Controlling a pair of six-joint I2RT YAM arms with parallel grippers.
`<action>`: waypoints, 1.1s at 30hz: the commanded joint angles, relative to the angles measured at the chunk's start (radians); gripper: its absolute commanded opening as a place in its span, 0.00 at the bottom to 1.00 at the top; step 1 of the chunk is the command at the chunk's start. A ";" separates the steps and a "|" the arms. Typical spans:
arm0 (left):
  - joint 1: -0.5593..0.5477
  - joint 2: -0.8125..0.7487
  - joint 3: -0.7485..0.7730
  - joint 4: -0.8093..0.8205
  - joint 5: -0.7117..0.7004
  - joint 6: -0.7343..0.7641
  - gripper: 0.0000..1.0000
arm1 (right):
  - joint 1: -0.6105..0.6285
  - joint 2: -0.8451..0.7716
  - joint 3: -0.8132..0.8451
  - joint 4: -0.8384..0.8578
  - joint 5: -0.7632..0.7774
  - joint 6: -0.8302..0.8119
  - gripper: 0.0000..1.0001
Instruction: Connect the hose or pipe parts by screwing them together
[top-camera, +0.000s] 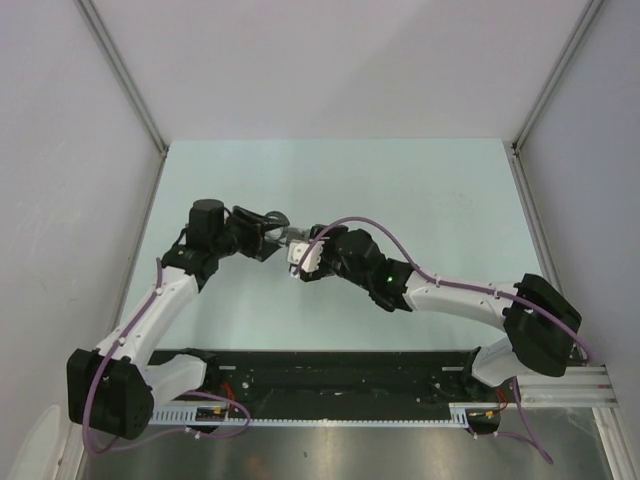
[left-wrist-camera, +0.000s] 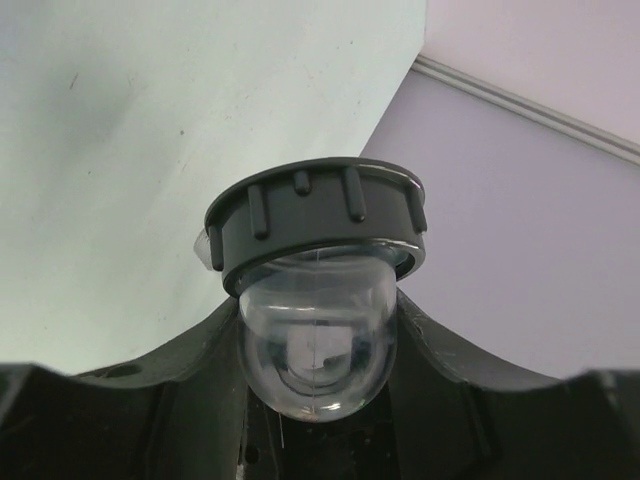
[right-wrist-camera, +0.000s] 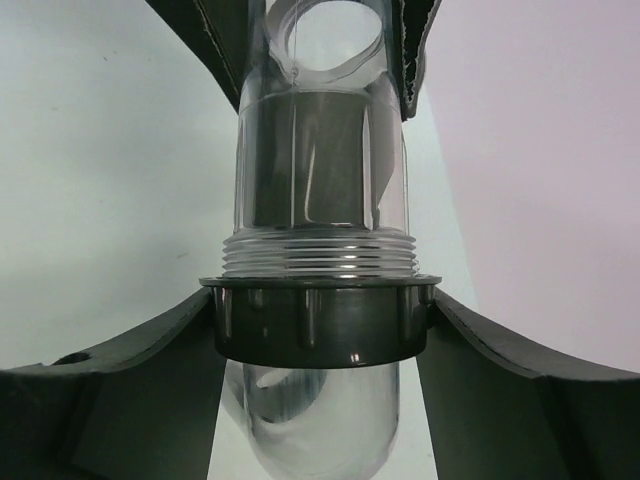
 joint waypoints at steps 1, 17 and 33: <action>-0.018 -0.046 0.001 0.107 -0.038 0.222 0.15 | -0.082 -0.043 0.060 0.009 -0.178 0.200 0.00; -0.019 -0.012 -0.251 0.969 0.217 0.562 0.17 | -0.442 -0.020 0.084 0.067 -1.100 0.766 0.00; 0.014 0.069 -0.203 1.118 0.415 0.732 0.71 | -0.508 0.022 0.084 0.179 -1.272 0.919 0.00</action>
